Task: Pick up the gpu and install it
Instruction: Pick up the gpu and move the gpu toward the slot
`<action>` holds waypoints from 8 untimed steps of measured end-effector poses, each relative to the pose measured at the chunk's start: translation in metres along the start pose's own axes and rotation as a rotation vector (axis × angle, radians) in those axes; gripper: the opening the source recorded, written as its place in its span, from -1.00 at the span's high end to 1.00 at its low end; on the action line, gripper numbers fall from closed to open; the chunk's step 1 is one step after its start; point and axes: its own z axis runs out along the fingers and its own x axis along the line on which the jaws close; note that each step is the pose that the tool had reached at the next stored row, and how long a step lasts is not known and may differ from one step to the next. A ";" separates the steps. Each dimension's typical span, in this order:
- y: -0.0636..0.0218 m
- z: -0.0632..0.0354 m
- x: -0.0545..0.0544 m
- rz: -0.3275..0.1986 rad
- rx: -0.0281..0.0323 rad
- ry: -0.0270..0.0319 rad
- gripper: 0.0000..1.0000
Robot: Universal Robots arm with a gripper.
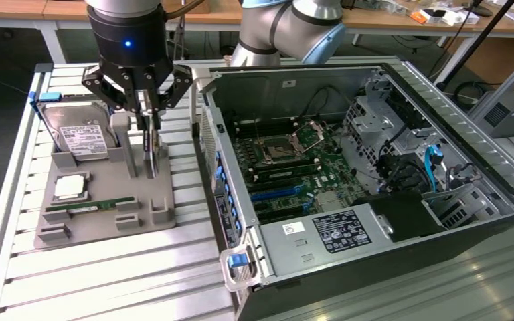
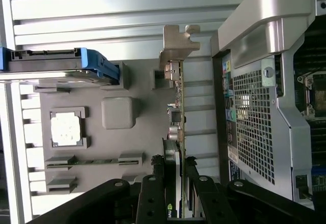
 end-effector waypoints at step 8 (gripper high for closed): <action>0.0003 -0.0077 0.000 0.000 0.0000 0.0000 0.47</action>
